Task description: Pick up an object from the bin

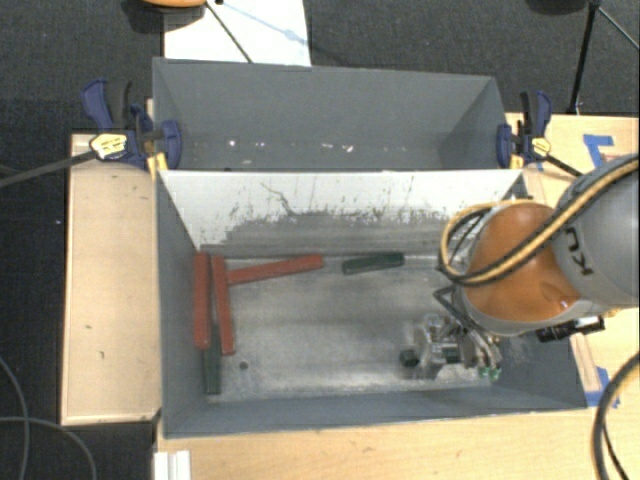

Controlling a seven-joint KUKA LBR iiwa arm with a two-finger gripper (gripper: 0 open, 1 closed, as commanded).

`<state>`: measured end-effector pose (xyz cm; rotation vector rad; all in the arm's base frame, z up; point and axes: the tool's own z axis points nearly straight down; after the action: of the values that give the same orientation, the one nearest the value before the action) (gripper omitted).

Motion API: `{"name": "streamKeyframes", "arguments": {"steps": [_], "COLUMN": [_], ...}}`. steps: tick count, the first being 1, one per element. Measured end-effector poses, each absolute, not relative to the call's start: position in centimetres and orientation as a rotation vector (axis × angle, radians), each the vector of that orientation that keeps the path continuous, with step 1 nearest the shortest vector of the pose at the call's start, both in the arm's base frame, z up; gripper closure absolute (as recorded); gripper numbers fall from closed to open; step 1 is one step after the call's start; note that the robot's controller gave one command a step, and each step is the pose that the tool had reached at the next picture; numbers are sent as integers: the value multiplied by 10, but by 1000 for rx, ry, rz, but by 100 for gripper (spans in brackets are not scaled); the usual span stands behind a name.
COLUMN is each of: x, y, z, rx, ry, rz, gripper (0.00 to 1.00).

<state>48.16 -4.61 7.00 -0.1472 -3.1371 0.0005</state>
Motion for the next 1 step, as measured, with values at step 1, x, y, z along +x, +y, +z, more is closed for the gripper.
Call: {"name": "streamKeyframes", "arguments": {"steps": [1], "x": [482], "y": [-46], "z": [70], "rx": [-146], "ry": [-3137], "rz": [1], "gripper": [100]}}
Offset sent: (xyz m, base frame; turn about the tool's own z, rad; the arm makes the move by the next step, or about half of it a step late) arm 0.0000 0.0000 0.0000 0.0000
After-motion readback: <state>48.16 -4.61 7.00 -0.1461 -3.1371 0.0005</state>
